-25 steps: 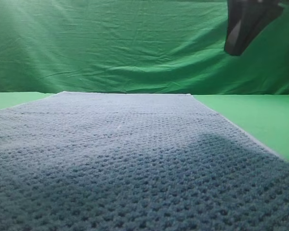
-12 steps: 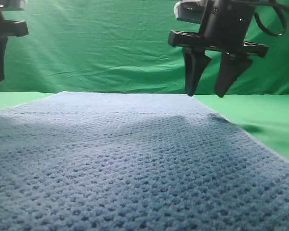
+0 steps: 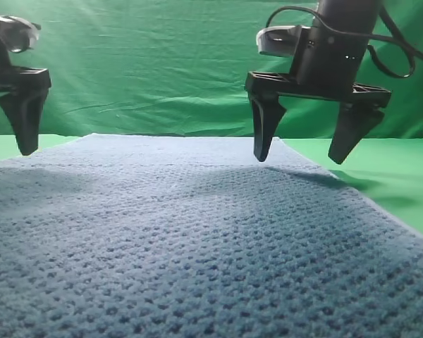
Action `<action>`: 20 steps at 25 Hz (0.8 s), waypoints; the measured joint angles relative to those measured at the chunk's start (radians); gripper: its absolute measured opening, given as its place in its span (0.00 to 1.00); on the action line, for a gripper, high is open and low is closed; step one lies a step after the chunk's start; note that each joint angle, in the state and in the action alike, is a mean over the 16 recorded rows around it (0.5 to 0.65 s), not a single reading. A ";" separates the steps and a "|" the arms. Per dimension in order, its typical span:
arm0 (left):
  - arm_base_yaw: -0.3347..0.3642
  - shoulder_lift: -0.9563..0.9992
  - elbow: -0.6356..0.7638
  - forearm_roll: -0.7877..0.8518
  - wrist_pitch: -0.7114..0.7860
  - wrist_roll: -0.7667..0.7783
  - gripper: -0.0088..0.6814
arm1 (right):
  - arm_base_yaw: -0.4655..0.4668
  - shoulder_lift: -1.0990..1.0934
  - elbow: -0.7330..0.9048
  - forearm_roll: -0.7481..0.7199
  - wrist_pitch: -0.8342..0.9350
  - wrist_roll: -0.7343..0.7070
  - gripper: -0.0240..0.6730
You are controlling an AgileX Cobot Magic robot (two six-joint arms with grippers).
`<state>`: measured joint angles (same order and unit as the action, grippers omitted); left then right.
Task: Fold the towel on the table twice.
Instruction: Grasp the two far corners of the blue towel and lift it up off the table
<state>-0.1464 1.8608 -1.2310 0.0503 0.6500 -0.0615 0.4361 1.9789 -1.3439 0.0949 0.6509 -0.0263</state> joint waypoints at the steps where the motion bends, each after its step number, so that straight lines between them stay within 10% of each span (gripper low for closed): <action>1: 0.000 0.007 -0.001 0.003 -0.002 -0.009 0.93 | -0.001 0.005 0.000 0.000 -0.005 0.002 0.99; 13: 0.000 0.065 -0.009 0.012 -0.027 -0.028 0.93 | -0.002 0.038 -0.005 -0.012 -0.039 0.007 0.94; 20: -0.002 0.077 -0.016 -0.015 -0.029 -0.023 0.70 | -0.003 0.042 -0.008 -0.015 -0.029 0.007 0.67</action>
<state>-0.1488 1.9375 -1.2470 0.0355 0.6210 -0.0844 0.4331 2.0207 -1.3523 0.0795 0.6215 -0.0195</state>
